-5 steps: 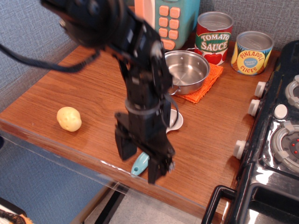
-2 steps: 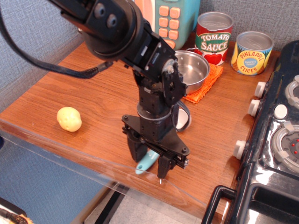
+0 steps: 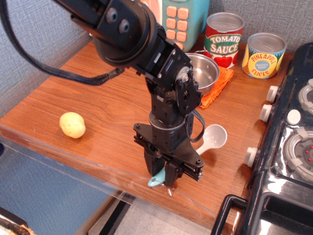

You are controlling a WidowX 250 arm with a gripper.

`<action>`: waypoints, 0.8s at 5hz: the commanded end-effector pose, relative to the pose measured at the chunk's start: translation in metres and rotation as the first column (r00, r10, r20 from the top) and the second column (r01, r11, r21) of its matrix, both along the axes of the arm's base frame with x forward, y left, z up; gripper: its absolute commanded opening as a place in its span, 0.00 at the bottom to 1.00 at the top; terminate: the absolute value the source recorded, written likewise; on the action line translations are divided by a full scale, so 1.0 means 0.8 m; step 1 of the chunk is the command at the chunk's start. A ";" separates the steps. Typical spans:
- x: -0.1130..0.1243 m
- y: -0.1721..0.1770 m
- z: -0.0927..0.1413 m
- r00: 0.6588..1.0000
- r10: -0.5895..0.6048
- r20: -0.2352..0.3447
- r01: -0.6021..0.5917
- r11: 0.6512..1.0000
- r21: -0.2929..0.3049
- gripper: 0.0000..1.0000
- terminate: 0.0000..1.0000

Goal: Move the ladle to the front of the microwave

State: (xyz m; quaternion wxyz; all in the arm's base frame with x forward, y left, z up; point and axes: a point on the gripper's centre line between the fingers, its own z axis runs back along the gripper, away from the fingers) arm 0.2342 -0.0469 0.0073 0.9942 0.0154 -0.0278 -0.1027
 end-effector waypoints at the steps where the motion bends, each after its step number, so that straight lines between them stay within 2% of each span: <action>1: -0.012 0.008 -0.004 0.999 0.007 -0.039 -0.008 1.000 -0.009 1.00 0.00; 2: -0.011 0.006 -0.001 0.999 0.002 -0.042 -0.003 1.000 -0.023 1.00 0.00; 3: -0.002 -0.002 0.011 1.000 -0.024 -0.018 0.023 0.999 -0.043 1.00 0.00; 4: 0.013 -0.014 0.041 0.997 -0.051 0.064 0.055 0.997 -0.063 1.00 0.00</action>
